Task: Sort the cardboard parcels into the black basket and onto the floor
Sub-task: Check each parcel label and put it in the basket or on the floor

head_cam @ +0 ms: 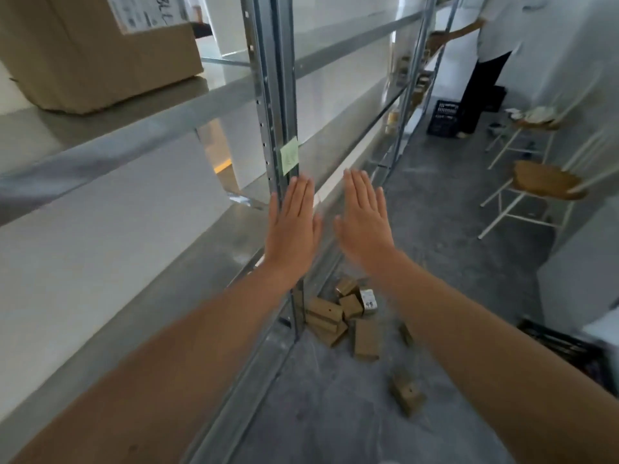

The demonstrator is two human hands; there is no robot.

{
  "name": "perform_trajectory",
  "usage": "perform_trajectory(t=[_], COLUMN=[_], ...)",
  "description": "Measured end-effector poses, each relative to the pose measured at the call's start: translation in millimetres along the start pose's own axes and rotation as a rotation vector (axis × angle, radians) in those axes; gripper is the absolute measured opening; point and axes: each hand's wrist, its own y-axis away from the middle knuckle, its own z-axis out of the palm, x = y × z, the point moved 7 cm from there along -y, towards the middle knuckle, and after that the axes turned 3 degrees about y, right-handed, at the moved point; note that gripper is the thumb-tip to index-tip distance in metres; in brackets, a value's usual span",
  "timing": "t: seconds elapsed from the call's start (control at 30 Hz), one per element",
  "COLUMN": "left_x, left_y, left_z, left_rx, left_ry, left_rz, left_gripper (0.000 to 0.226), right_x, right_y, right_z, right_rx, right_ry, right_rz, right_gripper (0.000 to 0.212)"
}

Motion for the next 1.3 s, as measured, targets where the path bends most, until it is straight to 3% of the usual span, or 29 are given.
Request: perform_trajectory(t=[0.27,0.43,0.7,0.9,1.1,1.3], left_x=[56,87,148,141,98,29], left_y=[-67,-114,-162,-139,-65,90], left_z=[113,212,325,397,522,672], left_rx=[-0.145,-0.251,-0.322,-0.428,-0.526,-0.692], left_ry=[0.021,0.052,0.120,0.115,0.166,0.221], left_rz=[0.065,-0.056,-0.084,-0.112,-0.377,-0.737], left_gripper=[0.057,0.059,0.058,0.055,0.054,0.044], right_x=[136,245,427,462,479,482], right_y=[-49,-74,-94,-71,6,105], right_z=[52,100,166,236,357,524], right_rx=[-0.055,-0.191,-0.377,-0.489,-0.684,-0.907], right_ry=[-0.003,-0.031,0.019,-0.041,-0.047,-0.049], right_rz=[0.118,0.172,0.342,0.377,0.365,0.307], right_gripper=[0.077,0.078,0.077,0.074,0.074,0.071])
